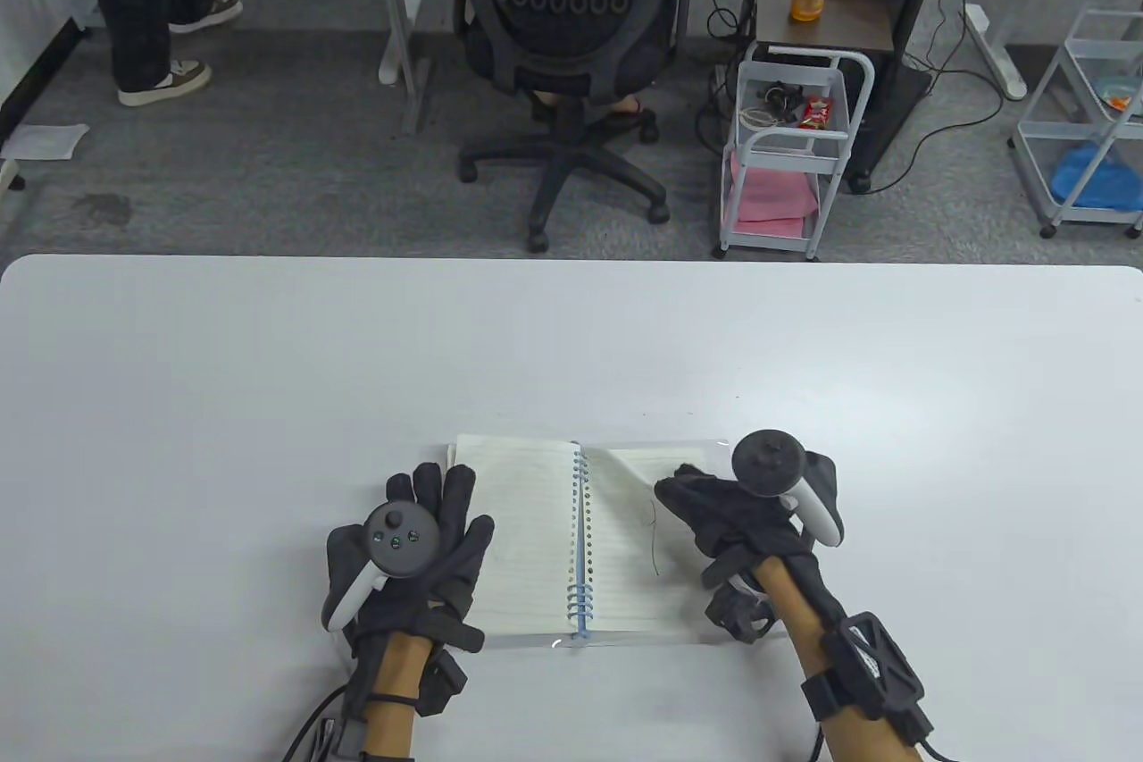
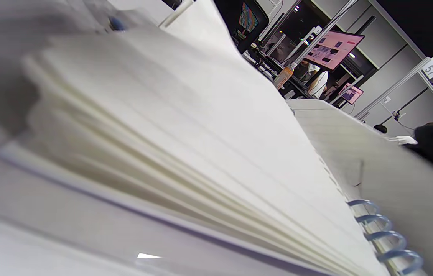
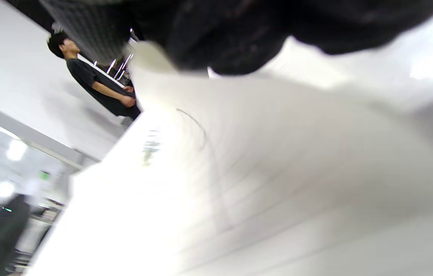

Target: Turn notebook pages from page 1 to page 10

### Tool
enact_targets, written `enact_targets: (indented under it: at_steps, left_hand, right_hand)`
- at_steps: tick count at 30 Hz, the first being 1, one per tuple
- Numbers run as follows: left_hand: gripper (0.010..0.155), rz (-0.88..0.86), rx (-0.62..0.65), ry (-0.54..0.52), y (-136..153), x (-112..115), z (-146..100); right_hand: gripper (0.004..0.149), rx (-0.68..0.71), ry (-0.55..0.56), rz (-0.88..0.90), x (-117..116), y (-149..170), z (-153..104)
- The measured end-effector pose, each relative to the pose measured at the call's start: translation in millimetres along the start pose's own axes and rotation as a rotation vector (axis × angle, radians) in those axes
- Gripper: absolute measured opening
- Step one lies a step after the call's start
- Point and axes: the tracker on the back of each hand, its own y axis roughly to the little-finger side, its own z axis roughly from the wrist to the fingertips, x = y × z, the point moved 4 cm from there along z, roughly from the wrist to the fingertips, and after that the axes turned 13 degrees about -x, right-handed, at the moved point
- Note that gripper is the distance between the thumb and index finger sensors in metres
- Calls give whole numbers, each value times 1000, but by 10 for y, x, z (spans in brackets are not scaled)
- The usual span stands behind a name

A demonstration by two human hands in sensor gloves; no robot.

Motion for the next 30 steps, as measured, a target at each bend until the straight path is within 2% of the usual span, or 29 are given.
enact_targets:
  at_steps: [4,8,12,15,18,20,22,24,26,30]
  left_hand:
    - [69,-10,4,-4,6,-9,2]
    - [69,-19,3,-10,20,-26,1]
    - [69,-44,8,-18,41,-67,-10]
    - [70,-86,17,-32,71,-131,-32]
    - [70,-133,22,-57,111,-215,-64]
    - [70,-156,30,-75,128,-268,-86]
    - [70,-175,38,-90,136,-309,-108]
    - [70,-178,43,-95,131,-319,-117]
    - [70,-169,47,-91,108,-301,-113]
    - [70,-127,55,-60,30,-205,-90]
  right_hand:
    - [55,98,-205,202,-69,-1,14]
    - [55,158,-349,293,-292,-72,-4]
    - [54,168,-391,142,-686,-215,-63]
    - [53,193,-338,-64,-996,-378,-166]
    - [53,238,-259,-252,-1201,-496,-264]
    - [53,263,-294,-316,-1349,-536,-314]
    - [53,275,-401,-296,-1476,-546,-340]
    - [53,278,-462,-223,-1495,-554,-351]
    - [53,288,-461,-165,-1411,-570,-357]
    - [53,304,-300,-88,-1004,-548,-376]
